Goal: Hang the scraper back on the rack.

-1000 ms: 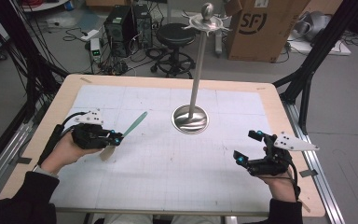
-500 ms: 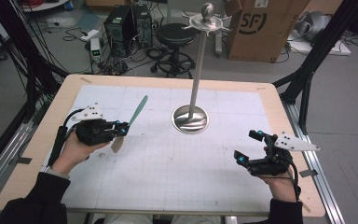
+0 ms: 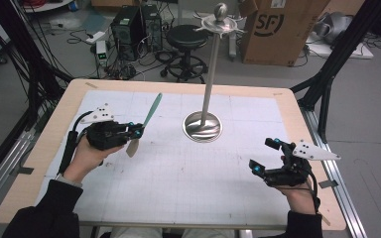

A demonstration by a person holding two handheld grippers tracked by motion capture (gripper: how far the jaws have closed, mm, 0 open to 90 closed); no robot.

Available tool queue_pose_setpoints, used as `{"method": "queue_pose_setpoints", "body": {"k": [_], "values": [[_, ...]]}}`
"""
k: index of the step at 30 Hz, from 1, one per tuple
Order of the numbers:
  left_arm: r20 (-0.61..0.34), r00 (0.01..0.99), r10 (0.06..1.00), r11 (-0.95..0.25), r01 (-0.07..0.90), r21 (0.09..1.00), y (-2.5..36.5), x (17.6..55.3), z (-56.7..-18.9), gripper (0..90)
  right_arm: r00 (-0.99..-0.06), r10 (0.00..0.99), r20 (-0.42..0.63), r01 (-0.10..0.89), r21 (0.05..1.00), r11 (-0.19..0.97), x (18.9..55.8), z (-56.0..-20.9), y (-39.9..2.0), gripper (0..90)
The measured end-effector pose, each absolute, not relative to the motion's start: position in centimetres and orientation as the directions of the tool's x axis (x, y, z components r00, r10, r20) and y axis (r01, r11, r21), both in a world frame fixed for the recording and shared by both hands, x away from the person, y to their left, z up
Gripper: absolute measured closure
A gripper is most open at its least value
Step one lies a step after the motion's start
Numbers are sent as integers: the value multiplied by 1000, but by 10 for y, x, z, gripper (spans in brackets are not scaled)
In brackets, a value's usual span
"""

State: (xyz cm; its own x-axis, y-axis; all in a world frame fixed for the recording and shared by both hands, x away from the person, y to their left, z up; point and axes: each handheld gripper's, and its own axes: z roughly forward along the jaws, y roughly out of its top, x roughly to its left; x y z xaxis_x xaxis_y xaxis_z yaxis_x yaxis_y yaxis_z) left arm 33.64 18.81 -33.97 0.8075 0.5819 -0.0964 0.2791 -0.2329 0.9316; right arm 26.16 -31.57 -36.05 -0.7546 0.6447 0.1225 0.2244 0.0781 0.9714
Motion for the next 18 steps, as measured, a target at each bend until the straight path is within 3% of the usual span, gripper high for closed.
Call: {"method": "queue_pose_setpoints", "body": {"k": [18], "values": [[-60, 801, 596, -190, 213, 958, 160, 343, -313, 802, -755, 644, 124, 221, 973, 71, 261, -359, -316, 6]]}}
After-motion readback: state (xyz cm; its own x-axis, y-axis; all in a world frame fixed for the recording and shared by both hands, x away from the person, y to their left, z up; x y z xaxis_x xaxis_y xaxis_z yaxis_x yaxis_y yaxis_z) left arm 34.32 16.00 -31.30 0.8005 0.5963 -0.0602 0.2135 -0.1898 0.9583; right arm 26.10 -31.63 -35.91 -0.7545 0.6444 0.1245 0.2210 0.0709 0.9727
